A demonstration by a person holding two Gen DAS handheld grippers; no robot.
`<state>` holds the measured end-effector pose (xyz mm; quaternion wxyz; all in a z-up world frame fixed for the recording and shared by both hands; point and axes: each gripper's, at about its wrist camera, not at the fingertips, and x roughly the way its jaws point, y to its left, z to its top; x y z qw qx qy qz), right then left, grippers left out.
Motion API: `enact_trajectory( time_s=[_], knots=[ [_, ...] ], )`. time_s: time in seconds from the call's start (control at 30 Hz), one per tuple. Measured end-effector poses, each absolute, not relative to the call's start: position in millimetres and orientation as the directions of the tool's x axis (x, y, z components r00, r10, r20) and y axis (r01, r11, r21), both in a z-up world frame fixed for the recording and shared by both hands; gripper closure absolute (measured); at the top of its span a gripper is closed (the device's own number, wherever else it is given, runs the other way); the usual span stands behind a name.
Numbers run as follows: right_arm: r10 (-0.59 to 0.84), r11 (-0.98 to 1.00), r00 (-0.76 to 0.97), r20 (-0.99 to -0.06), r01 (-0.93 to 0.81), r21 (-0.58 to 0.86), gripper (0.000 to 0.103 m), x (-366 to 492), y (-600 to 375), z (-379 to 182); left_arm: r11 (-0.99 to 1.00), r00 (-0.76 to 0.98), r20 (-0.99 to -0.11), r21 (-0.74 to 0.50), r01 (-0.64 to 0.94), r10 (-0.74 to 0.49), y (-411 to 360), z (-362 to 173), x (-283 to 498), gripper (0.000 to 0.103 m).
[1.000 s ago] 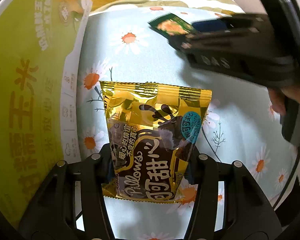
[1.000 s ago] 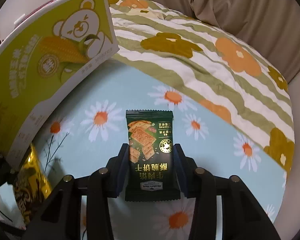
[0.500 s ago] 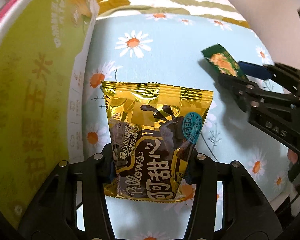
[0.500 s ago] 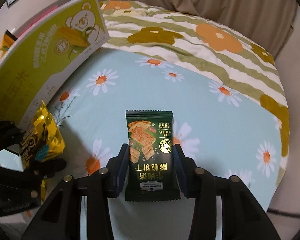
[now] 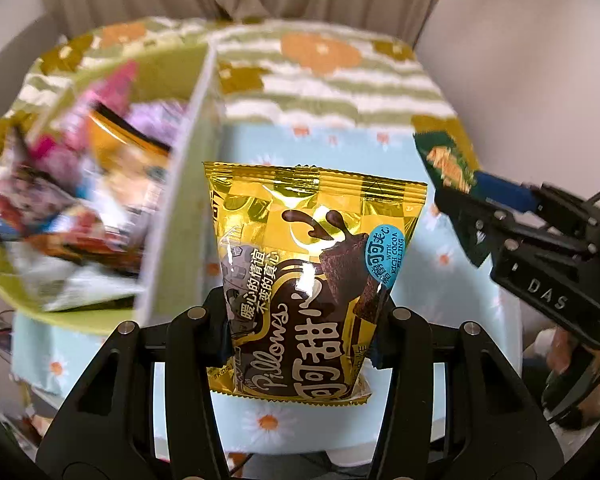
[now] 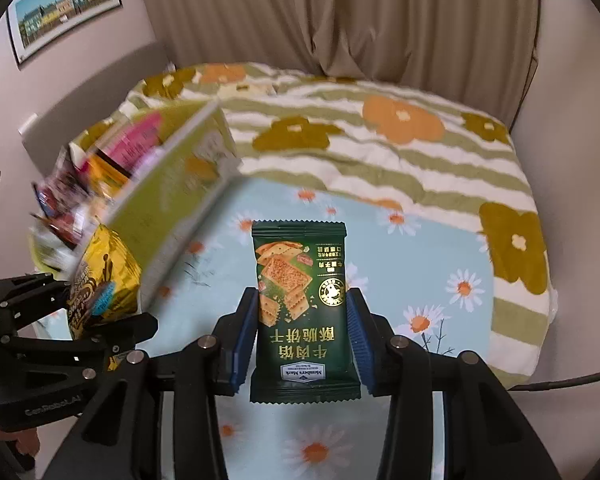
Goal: Organize snacks
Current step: 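Carry both packets over the box and open both tools to drop them inside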
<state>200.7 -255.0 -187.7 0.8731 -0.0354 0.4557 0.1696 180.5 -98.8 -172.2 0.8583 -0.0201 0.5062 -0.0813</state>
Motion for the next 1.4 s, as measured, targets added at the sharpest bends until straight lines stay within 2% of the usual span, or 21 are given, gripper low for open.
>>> enact_trajectory(
  time_s=[0.17,0.37,0.57,0.8,0.83,0.9,0.97,1.0,1.4],
  knots=[
    [0.297,0.935,0.572,-0.764,-0.336,0.112,0.063,180.3,-235.7,-139.2,0.989,0.567,-0.811,-0.116,0.087,-0.145,-62.2,-117.2,161.2,0.059],
    [0.338,0.926,0.613,-0.714,-0.352,0.136,0.063,167.3,-192.8,-97.8,0.991,0.626,-0.769,-0.122,0.058,-0.131,-6.7,-81.7,164.4,0.059],
    [0.343,0.931,0.652,-0.676,-0.332,0.152,0.063,172.9,-140.1,-74.6,0.993,0.624,-0.772,-0.11,0.049,-0.117,49.3,-76.9,189.9,0.059],
    [0.332,0.939,0.645,-0.688,-0.299,0.172,0.063,195.4,-85.4,-81.1,0.987,0.579,-0.801,-0.149,0.053,-0.152,102.4,-109.0,237.9,0.058],
    [0.328,0.94,0.64,-0.694,-0.291,0.176,0.063,198.8,-77.9,-84.6,0.987,0.571,-0.806,-0.155,0.051,-0.156,107.0,-114.7,243.6,0.056],
    [0.329,0.941,0.632,-0.702,-0.282,0.187,0.063,202.7,-70.1,-89.6,0.985,0.54,-0.825,-0.163,0.057,-0.168,113.0,-127.7,254.4,0.045],
    [0.322,0.944,0.624,-0.712,-0.273,0.187,0.063,205.8,-63.1,-94.5,0.986,0.54,-0.826,-0.152,0.063,-0.161,117.4,-134.4,256.8,0.006],
    [0.318,0.945,0.621,-0.716,-0.268,0.188,0.063,206.0,-60.1,-96.4,0.988,0.547,-0.822,-0.143,0.067,-0.156,119.6,-135.3,255.7,0.001],
    [0.296,0.95,0.598,-0.745,-0.265,0.165,0.063,208.6,-38.4,-101.9,0.987,0.564,-0.81,-0.133,0.087,-0.159,147.7,-129.7,219.9,0.001]
  ],
)
